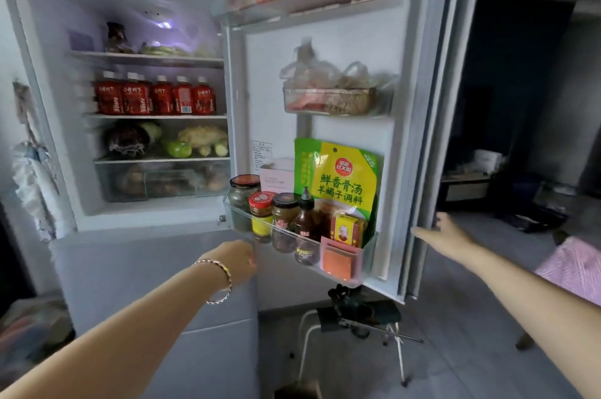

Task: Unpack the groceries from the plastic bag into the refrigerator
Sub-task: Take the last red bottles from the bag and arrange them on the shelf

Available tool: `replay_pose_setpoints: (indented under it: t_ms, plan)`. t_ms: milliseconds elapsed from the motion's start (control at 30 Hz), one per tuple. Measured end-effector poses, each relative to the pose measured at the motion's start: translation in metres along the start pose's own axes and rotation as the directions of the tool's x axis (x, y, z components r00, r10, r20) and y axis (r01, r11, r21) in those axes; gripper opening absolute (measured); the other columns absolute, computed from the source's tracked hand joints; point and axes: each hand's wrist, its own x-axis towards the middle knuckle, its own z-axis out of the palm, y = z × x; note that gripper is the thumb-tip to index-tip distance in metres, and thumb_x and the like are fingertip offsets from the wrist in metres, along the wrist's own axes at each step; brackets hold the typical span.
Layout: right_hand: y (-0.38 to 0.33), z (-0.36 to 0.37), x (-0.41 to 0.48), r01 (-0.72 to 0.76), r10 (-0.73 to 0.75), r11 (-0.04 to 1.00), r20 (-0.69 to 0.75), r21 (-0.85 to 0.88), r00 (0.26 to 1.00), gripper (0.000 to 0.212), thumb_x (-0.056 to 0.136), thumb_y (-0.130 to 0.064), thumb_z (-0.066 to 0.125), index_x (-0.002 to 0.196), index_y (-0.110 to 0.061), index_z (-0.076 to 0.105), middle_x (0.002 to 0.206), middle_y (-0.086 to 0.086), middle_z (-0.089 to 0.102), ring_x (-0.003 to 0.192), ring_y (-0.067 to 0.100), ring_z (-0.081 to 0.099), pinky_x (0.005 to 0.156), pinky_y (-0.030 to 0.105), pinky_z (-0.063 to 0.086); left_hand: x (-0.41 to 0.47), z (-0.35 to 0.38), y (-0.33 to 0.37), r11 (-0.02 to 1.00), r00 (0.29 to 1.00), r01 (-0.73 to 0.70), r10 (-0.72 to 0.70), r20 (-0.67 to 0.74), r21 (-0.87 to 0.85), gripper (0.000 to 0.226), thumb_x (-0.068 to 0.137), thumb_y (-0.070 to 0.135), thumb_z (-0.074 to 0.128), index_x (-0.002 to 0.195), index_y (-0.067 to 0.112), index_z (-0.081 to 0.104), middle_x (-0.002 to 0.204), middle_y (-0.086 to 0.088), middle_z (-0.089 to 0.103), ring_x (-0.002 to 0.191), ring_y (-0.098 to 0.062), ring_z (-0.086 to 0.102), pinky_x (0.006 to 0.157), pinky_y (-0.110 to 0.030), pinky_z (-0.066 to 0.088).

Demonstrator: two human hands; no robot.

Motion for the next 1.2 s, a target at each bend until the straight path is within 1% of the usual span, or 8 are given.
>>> replay_pose_setpoints:
  t_ms: [233,467,600,733,833,1000,1100,1200]
  plan:
    - [0.022,0.021,0.002,0.072,-0.054,0.958,-0.070,0.278,0.996,0.078,0.082,-0.024,0.070,0.145,-0.014,0.026,0.144,0.010,0.040,0.128,0.028,0.044,0.105,0.043,0.038,-0.044,0.009,-0.016,0.994,0.993,0.091,-0.095,-0.073,-0.052,0.021,0.090,0.024,0.046,0.101,0.024,0.063,0.106,0.002,0.066,0.083,-0.018,0.060,0.085,-0.026,0.050]
    - [0.012,0.042,-0.085,0.382,-0.363,0.914,-0.147,0.138,0.920,0.039,0.079,-0.022,0.073,0.107,-0.016,0.047,0.098,-0.004,0.055,0.089,0.017,0.055,0.067,0.027,0.040,-0.086,0.040,-0.057,0.980,0.987,0.157,-0.159,-0.005,-0.122,0.020,0.090,0.024,0.050,0.104,0.018,0.063,0.094,0.003,0.063,0.074,-0.015,0.055,0.081,-0.023,0.047]
    - [-0.007,0.066,-0.138,0.603,-0.598,0.797,-0.094,0.030,0.796,0.045,0.075,-0.023,0.076,0.111,-0.015,0.050,0.094,-0.010,0.056,0.091,0.014,0.057,0.073,0.020,0.045,-0.108,0.045,-0.086,0.962,0.976,0.217,-0.220,0.002,-0.166,0.022,0.090,0.021,0.052,0.107,0.013,0.064,0.089,-0.001,0.062,0.075,-0.016,0.053,0.081,-0.023,0.046]
    - [-0.044,0.112,-0.173,0.847,-0.899,0.438,-0.122,-0.303,0.421,0.077,0.066,-0.032,0.078,0.132,-0.019,0.039,0.133,0.016,0.038,0.121,0.029,0.037,0.097,0.040,0.038,-0.135,0.037,-0.128,0.950,0.968,0.240,-0.249,-0.022,-0.200,0.023,0.090,0.021,0.053,0.107,0.012,0.064,0.087,-0.001,0.061,0.076,-0.016,0.054,0.084,-0.025,0.046]
    - [-0.086,0.157,-0.191,0.868,-0.967,0.238,-0.017,-0.436,0.256,0.070,0.064,-0.035,0.080,0.125,-0.025,0.050,0.140,0.020,0.026,0.127,0.036,0.027,0.099,0.050,0.026,-0.163,0.023,-0.173,0.951,0.964,0.253,-0.262,-0.033,-0.176,0.021,0.091,0.020,0.052,0.106,0.011,0.064,0.092,-0.004,0.063,0.081,-0.019,0.056,0.079,-0.022,0.043]
    - [-0.152,0.245,-0.221,0.890,-0.968,0.221,0.019,-0.399,0.249,0.049,0.068,-0.041,0.072,0.111,-0.026,0.054,0.140,0.024,0.025,0.125,0.042,0.029,0.097,0.054,0.040,-0.204,0.005,-0.274,0.934,0.944,0.320,-0.328,-0.027,-0.158,0.024,0.090,0.023,0.050,0.067,0.028,0.047,0.071,0.008,0.052,0.076,-0.015,0.055,0.068,-0.018,0.038]
    - [-0.199,0.298,-0.238,0.886,-0.968,0.215,0.033,-0.411,0.250,0.058,0.059,-0.040,0.082,0.105,-0.026,0.051,0.139,0.026,0.023,0.122,0.048,0.033,0.090,0.058,0.044,-0.221,-0.004,-0.333,0.913,0.927,0.367,-0.375,-0.011,-0.180,0.019,0.087,0.032,0.051,0.069,0.029,0.056,0.074,0.005,0.060,0.080,-0.020,0.065,0.069,-0.024,0.047]
    - [-0.246,0.345,-0.247,0.855,-0.970,0.158,0.084,-0.494,0.228,0.062,0.048,-0.046,0.087,0.100,-0.022,0.063,0.137,0.030,0.025,0.113,0.055,0.048,0.089,0.059,0.044,-0.232,-0.016,-0.381,0.902,0.921,0.384,-0.389,0.012,-0.197,0.023,0.091,0.023,0.049,0.103,0.014,0.067,0.094,-0.006,0.068,0.080,-0.018,0.060,0.077,-0.027,0.050]
